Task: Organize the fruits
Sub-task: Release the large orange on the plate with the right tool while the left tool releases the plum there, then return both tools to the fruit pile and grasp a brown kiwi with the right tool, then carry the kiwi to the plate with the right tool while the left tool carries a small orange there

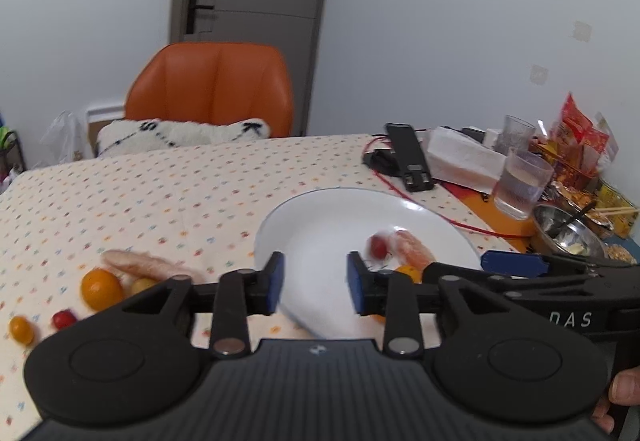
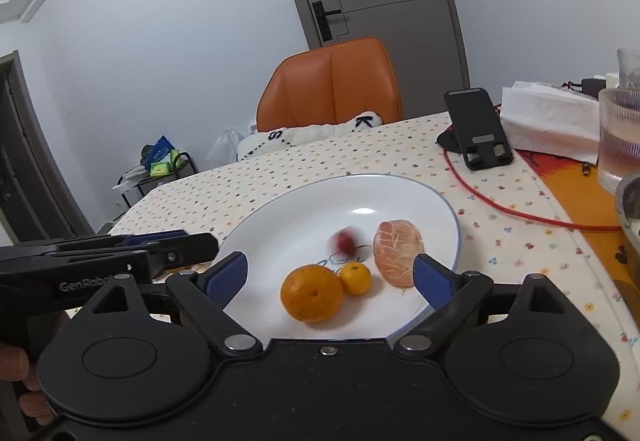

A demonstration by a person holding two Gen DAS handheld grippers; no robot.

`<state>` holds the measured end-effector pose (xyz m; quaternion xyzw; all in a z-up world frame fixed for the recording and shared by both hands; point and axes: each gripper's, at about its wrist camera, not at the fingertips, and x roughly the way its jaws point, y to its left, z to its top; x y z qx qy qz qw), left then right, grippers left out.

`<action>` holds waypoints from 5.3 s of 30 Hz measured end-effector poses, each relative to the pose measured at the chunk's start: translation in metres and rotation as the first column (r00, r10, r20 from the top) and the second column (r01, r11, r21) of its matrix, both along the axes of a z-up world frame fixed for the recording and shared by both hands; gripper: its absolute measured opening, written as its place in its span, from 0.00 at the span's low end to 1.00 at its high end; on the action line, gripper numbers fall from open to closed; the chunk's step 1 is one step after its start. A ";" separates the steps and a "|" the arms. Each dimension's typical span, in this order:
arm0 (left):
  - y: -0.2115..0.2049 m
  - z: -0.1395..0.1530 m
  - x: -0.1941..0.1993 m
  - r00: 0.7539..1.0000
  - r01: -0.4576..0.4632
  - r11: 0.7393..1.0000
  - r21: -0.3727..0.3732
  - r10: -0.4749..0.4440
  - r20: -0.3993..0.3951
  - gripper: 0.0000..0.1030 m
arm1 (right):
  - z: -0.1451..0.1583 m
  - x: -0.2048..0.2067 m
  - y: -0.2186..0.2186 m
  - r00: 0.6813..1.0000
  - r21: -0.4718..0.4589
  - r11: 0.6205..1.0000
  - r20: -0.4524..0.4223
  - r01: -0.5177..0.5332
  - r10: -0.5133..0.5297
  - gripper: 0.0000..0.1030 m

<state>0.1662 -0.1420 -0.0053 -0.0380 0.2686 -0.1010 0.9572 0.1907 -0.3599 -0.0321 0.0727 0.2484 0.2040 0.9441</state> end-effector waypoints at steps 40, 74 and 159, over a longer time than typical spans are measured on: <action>0.131 -0.007 -0.063 0.961 -0.276 0.961 0.000 0.276 -0.001 0.86 | 0.002 -0.008 0.100 0.981 -0.044 0.980 0.014 -0.192 0.193 1.00; 0.197 -0.039 -0.046 0.944 -0.325 0.944 -0.057 0.321 -0.069 0.54 | -0.021 0.006 0.210 0.908 -0.102 0.905 -0.125 -0.412 0.399 0.51; -0.001 -0.014 0.026 0.999 0.032 0.999 -0.015 -0.032 -0.013 0.21 | 0.004 0.024 0.014 0.999 0.067 0.996 -0.001 -0.050 0.050 0.22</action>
